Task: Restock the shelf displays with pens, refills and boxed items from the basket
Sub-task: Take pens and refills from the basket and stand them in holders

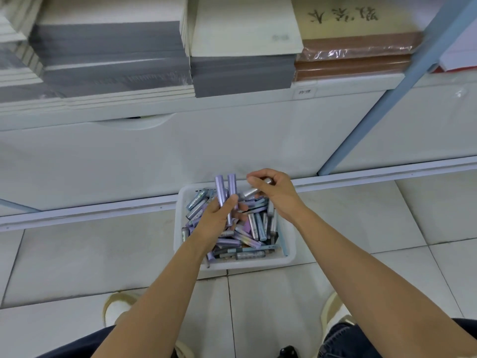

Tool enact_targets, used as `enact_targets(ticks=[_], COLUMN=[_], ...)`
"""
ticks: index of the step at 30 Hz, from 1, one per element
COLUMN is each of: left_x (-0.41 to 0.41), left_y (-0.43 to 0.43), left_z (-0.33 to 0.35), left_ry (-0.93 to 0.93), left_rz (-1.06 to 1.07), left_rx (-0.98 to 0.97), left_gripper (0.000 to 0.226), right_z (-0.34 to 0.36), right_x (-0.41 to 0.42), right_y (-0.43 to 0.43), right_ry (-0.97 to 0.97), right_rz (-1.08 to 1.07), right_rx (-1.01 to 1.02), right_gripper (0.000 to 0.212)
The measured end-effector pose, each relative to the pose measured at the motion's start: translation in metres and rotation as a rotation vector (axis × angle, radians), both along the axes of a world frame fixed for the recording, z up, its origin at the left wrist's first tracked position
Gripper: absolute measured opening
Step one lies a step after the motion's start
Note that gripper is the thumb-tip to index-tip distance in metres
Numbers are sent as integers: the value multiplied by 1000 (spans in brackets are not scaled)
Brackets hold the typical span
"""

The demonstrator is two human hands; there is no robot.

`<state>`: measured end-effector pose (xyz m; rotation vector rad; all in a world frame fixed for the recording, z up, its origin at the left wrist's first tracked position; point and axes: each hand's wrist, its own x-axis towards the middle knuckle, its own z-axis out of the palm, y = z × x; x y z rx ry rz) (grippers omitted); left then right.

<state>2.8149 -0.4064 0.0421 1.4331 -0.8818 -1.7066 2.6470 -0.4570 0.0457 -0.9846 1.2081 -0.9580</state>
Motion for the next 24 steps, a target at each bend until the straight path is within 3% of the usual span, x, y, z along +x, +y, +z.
enact_targets(ticks=[4, 9, 12, 18, 24], left_x=[-8, -10, -11, -17, -32], left_y=[-16, -29, -37, -66, -88], left_z=[32, 89, 136, 259, 355], left_ry=[52, -105, -99, -115, -110], left_rz=[249, 197, 178, 105, -35], left_rx=[-102, -346, -476, -788, -1018], left_gripper=[18, 26, 21, 18, 20], right_z=[31, 86, 140, 280, 388], right_x=[11, 11, 4, -21, -64], right_y=[-5, -11, -22, -44, -73], right_ry=[85, 232, 225, 131, 92], right_rz=[54, 323, 347, 177, -184], right_rx=[-132, -273, -365, -719, -1038], right_gripper=[13, 38, 33, 18, 16])
